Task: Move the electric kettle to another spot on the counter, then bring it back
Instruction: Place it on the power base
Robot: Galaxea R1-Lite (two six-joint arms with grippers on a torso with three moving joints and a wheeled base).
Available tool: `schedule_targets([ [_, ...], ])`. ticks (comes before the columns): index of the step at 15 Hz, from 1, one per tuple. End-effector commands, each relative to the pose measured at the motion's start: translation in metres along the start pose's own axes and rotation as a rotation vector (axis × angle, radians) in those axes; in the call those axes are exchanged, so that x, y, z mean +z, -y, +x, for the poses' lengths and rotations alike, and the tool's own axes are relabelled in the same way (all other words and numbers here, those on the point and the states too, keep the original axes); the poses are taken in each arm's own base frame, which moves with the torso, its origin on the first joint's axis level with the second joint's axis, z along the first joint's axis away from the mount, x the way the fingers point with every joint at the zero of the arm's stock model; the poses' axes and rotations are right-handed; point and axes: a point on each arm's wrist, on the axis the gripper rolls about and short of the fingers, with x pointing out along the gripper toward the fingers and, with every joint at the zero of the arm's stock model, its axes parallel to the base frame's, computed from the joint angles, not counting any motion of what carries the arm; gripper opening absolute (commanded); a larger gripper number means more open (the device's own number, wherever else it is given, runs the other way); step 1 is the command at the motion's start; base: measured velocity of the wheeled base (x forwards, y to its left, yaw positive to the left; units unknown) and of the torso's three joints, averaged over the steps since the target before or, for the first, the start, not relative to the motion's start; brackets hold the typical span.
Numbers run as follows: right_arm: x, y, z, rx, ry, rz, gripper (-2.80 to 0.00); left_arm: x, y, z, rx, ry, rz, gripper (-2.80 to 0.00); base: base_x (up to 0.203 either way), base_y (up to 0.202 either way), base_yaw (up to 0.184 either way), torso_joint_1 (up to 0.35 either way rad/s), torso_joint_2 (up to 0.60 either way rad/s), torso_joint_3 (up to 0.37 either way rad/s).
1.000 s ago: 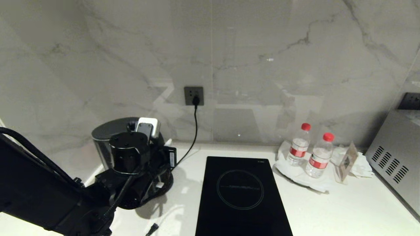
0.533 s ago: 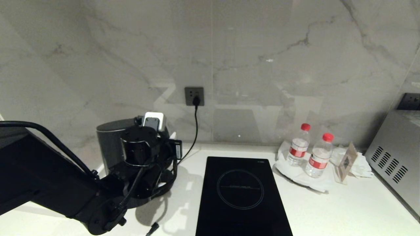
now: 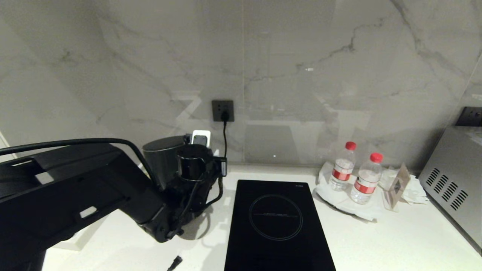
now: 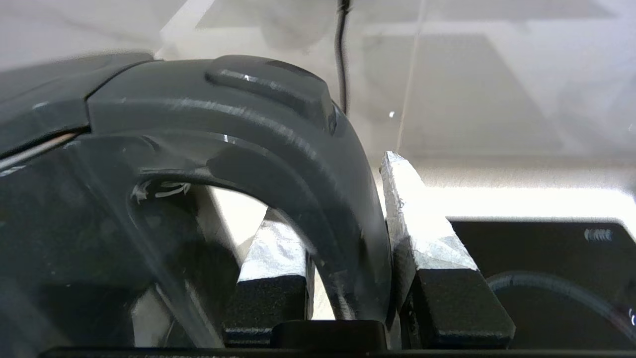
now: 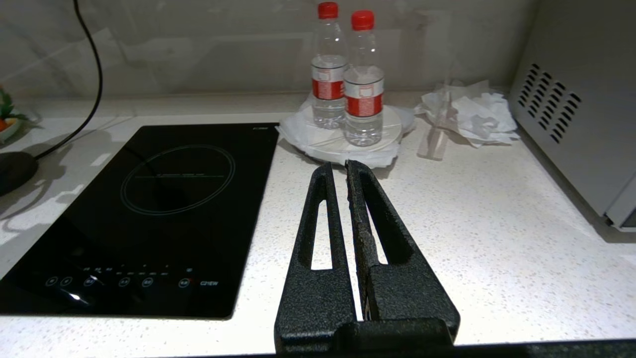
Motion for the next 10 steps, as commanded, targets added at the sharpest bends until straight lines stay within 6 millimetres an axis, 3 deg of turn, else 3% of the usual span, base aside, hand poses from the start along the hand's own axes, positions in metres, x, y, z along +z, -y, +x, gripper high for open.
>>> schedule_targets([
  [1,0.000,0.000,0.000,-0.001,-0.001,0.000,-2.80,-0.030,0.003,0.026,0.027,-0.030,0.028,-2.80,0.000,0.000,0.000,0.000,0.00,0.000],
  [10,0.000,0.000,0.000,0.001,0.000,0.000,-2.80,-0.048,-0.007,0.046,0.068,-0.047,0.059,-2.80,0.000,0.000,0.000,0.000,0.00,0.000],
])
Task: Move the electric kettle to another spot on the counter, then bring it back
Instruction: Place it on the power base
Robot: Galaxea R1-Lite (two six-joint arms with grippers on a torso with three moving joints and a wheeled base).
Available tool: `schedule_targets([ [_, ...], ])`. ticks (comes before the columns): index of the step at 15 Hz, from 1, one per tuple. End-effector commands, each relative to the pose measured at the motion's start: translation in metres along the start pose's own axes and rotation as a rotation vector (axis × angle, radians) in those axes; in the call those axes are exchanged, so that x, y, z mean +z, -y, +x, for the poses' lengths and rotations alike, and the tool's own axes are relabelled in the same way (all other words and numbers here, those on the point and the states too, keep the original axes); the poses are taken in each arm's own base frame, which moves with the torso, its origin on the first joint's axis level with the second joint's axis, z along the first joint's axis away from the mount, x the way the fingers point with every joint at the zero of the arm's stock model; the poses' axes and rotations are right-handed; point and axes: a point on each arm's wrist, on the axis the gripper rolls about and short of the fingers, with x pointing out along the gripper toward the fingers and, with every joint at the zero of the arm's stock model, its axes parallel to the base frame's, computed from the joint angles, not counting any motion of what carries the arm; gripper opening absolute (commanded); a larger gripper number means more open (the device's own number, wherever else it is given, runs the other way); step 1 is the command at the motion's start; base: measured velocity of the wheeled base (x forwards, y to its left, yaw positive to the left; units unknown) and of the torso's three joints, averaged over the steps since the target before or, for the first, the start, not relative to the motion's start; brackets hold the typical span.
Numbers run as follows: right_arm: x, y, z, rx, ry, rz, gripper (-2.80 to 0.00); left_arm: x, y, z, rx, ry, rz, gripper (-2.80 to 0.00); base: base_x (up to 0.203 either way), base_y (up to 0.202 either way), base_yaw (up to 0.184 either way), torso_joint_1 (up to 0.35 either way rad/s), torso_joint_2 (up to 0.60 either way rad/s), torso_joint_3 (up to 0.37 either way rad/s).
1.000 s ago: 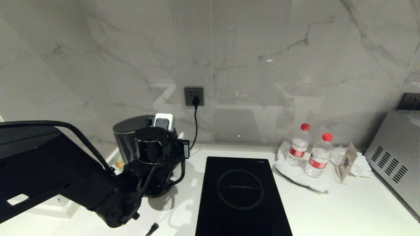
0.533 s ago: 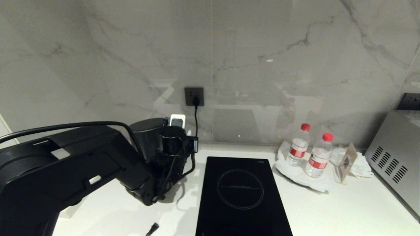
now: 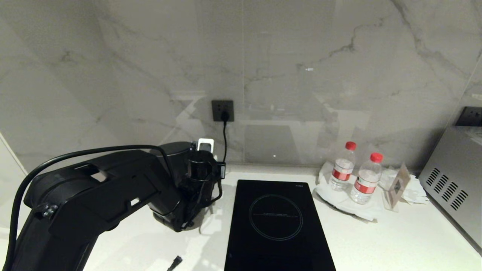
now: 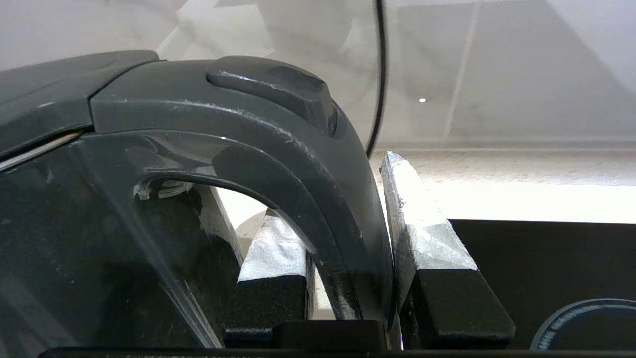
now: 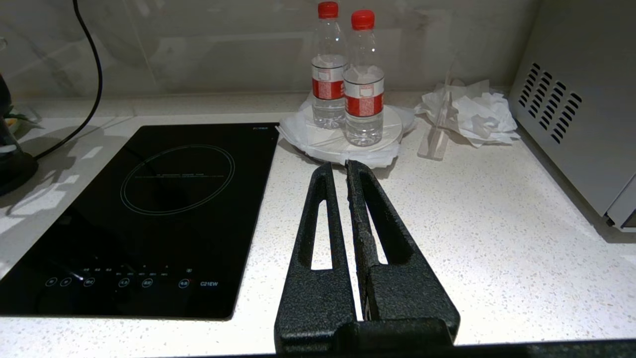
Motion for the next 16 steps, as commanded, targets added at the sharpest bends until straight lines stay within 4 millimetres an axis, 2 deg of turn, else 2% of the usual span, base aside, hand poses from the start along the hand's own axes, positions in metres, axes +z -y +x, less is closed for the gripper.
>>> schedule_targets([
  [1,0.000,0.000,0.000,-0.001,0.000,0.000,-2.80,-0.006,-0.003,0.001,0.011,-0.009,0.003,-2.80,0.000,0.000,0.000,0.000,0.00,0.000],
  [7,0.000,0.000,0.000,-0.001,-0.001,0.000,-2.80,-0.019,0.001,0.007,0.009,-0.027,0.019,-2.80,0.000,0.000,0.000,0.000,0.00,0.000],
  [16,0.000,0.000,0.000,0.000,0.000,0.000,-2.80,-0.025,-0.008,0.005,0.023,-0.056,0.031,-2.80,0.000,0.000,0.000,0.000,0.00,0.000],
])
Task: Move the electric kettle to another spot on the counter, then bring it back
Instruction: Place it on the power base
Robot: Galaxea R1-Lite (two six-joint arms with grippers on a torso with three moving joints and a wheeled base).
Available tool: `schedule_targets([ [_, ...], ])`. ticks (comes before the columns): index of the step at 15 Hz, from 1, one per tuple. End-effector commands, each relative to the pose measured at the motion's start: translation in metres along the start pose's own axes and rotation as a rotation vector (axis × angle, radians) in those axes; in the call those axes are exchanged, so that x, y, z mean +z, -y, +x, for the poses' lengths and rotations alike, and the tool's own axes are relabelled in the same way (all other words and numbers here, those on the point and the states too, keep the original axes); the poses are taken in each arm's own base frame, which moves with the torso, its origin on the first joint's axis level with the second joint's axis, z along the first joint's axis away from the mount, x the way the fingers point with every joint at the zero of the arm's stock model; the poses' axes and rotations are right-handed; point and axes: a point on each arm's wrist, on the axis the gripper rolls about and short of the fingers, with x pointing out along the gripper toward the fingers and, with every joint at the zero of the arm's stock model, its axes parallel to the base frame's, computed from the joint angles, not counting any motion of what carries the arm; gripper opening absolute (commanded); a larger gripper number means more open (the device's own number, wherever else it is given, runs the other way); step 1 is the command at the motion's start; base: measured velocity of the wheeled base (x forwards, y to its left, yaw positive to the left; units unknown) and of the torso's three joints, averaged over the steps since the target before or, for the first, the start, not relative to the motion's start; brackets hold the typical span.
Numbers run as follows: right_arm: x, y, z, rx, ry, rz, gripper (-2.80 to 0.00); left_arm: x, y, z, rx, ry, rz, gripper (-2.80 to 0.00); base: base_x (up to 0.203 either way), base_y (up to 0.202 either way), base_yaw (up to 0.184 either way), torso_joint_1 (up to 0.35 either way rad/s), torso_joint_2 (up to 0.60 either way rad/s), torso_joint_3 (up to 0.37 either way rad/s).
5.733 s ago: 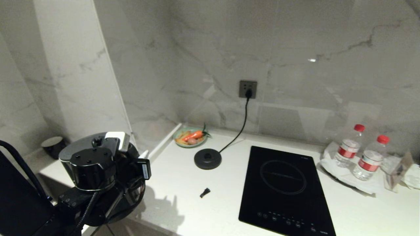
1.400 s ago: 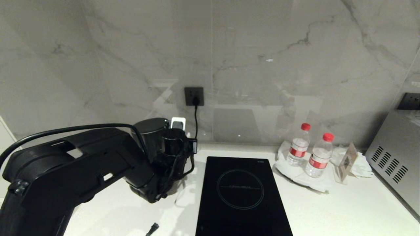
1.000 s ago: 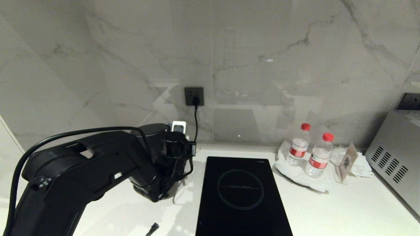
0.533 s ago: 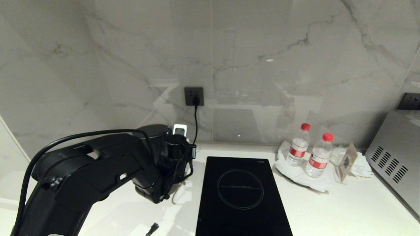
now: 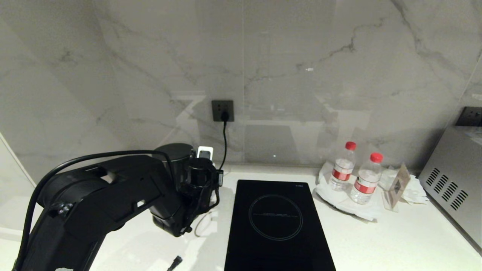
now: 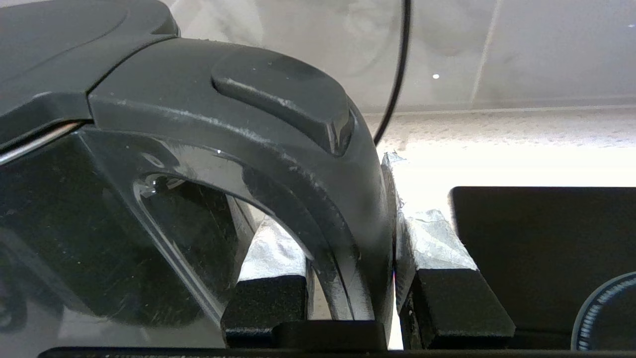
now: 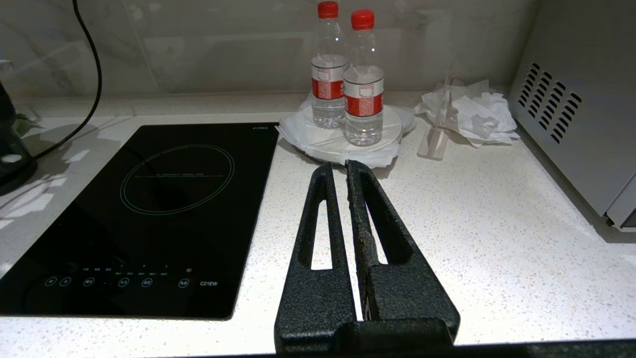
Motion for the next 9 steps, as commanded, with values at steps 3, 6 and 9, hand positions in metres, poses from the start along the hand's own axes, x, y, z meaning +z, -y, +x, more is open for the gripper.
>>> schedule_targets([
  [3,0.000,0.000,0.000,0.001,0.001,0.000,-2.80,-0.001,-0.007,0.000,0.018,-0.005,-0.002,-2.80,0.000,0.000,0.000,0.000,0.00,0.000],
  [6,0.000,0.000,0.000,0.000,-0.001,0.000,-2.80,-0.001,-0.017,0.005,0.041,-0.008,-0.009,-2.80,0.000,0.000,0.000,0.000,0.00,0.000],
  [9,0.000,0.000,0.000,0.000,-0.001,0.000,-2.80,-0.003,-0.019,-0.004,0.034,-0.022,-0.001,-2.80,0.000,0.000,0.000,0.000,0.00,0.000],
])
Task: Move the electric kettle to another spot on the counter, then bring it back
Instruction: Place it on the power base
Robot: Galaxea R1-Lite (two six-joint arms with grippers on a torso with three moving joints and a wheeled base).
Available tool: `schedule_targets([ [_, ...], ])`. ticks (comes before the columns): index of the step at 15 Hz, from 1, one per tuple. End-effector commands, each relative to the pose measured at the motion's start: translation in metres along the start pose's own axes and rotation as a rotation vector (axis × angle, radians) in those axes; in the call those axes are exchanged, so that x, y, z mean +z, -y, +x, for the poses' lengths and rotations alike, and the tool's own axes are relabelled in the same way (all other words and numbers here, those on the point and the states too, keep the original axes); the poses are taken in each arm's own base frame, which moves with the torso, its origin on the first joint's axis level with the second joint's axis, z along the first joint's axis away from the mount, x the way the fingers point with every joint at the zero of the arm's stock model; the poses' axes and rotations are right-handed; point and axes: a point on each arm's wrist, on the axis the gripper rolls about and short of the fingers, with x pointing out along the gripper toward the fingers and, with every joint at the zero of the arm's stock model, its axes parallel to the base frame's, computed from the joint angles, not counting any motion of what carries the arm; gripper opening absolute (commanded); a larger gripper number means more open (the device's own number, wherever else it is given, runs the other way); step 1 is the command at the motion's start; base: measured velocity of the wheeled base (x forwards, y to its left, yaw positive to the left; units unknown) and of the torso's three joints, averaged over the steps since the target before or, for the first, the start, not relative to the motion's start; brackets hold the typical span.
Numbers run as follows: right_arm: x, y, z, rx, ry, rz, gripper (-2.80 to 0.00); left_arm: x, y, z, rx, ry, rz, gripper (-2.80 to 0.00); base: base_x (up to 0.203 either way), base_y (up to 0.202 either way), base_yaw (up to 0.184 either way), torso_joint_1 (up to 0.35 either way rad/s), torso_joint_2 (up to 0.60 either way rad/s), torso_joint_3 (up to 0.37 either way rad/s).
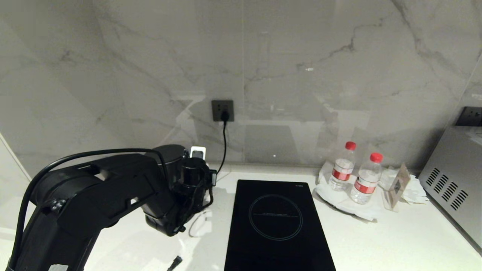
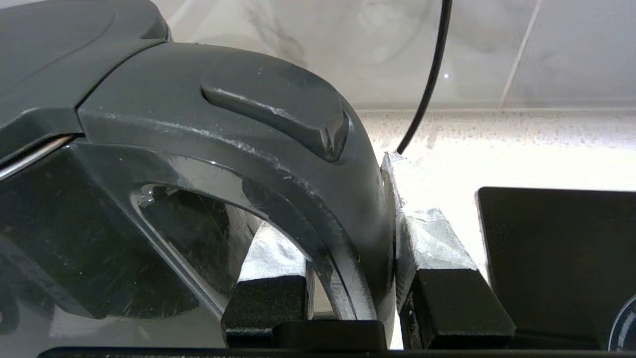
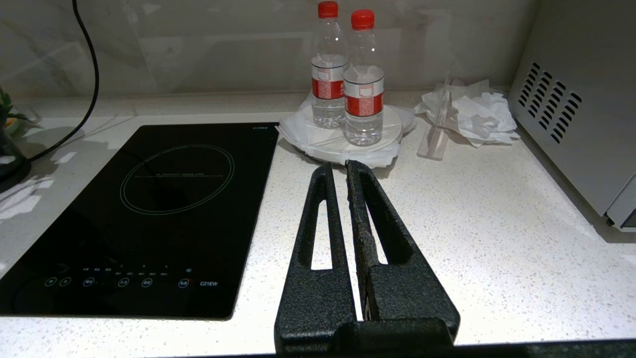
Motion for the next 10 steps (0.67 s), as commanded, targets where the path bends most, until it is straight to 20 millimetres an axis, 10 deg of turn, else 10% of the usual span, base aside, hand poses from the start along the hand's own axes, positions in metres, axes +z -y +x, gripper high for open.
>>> schedule_targets([
  [1,0.000,0.000,0.000,-0.001,-0.001,0.000,-2.80,-0.002,-0.001,-0.010,-0.007,-0.008,0.006,-2.80,0.000,0.000,0.000,0.000,0.00,0.000],
  [10,0.000,0.000,0.000,-0.001,0.000,0.000,-2.80,-0.009,0.008,-0.019,-0.032,-0.015,0.013,-2.80,0.000,0.000,0.000,0.000,0.00,0.000],
])
